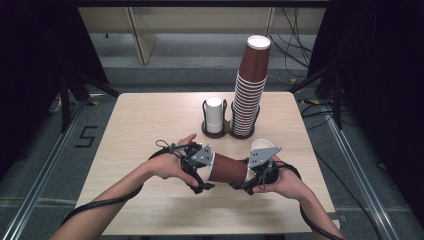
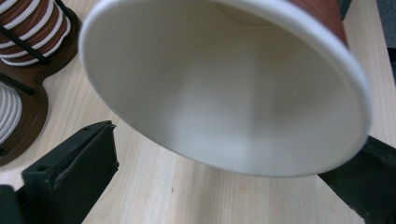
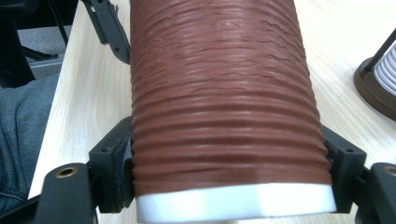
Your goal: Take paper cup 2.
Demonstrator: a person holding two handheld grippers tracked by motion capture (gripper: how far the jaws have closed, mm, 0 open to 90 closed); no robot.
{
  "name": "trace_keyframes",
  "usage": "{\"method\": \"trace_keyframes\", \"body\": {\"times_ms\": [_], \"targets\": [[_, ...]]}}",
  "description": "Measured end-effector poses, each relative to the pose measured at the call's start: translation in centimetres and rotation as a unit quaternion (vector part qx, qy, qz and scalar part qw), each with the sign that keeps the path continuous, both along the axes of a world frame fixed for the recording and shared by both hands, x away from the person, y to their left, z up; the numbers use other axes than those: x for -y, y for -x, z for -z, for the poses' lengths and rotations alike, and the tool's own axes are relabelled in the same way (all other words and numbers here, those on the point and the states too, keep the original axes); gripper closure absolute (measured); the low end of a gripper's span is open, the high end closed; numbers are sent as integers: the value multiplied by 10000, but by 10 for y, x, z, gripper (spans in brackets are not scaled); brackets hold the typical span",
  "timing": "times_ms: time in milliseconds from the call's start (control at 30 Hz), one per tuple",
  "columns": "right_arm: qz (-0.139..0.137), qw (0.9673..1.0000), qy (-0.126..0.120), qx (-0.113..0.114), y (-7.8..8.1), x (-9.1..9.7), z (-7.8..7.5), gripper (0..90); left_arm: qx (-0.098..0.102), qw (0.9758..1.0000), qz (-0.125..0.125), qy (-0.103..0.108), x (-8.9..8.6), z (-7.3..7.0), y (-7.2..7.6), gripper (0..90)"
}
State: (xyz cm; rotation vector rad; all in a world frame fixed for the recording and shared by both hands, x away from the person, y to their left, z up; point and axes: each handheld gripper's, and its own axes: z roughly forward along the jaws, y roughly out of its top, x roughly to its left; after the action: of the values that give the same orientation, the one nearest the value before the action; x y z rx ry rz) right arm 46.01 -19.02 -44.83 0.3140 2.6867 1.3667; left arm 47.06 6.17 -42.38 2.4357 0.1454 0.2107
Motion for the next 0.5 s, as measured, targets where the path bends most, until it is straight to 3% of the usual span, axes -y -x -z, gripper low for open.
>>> {"method": "trace_keyframes", "body": {"times_ms": [167, 233, 267, 300, 367, 467, 500], "targets": [[-22, 10000, -28, -45, 1, -2, 1, 241, 78, 9999, -118, 50, 1, 1, 1, 0], [-38, 10000, -18, 24, 0, -2, 1, 241, 106, 9999, -4, -60, 1, 0, 1, 0], [-46, 10000, -12, 31, 0, -3, 1, 241, 61, 9999, -43, 74, 2, 1, 3, 0], [-82, 9999, 13, 72, -1, -3, 0, 241, 87, 9999, 71, -2, 2, 0, 2, 0], [-155, 9997, 15, 181, -2, -3, 0, 241, 135, 9999, 44, 45, 3, 0, 2, 0], [-87, 10000, -12, 47, 0, -4, -1, 241, 69, 9998, -1, 196, 4, 0, 2, 0], [-111, 9999, -5, 80, 0, -4, -1, 241, 107, 9999, 67, 115, 3, -1, 1, 0]]}}
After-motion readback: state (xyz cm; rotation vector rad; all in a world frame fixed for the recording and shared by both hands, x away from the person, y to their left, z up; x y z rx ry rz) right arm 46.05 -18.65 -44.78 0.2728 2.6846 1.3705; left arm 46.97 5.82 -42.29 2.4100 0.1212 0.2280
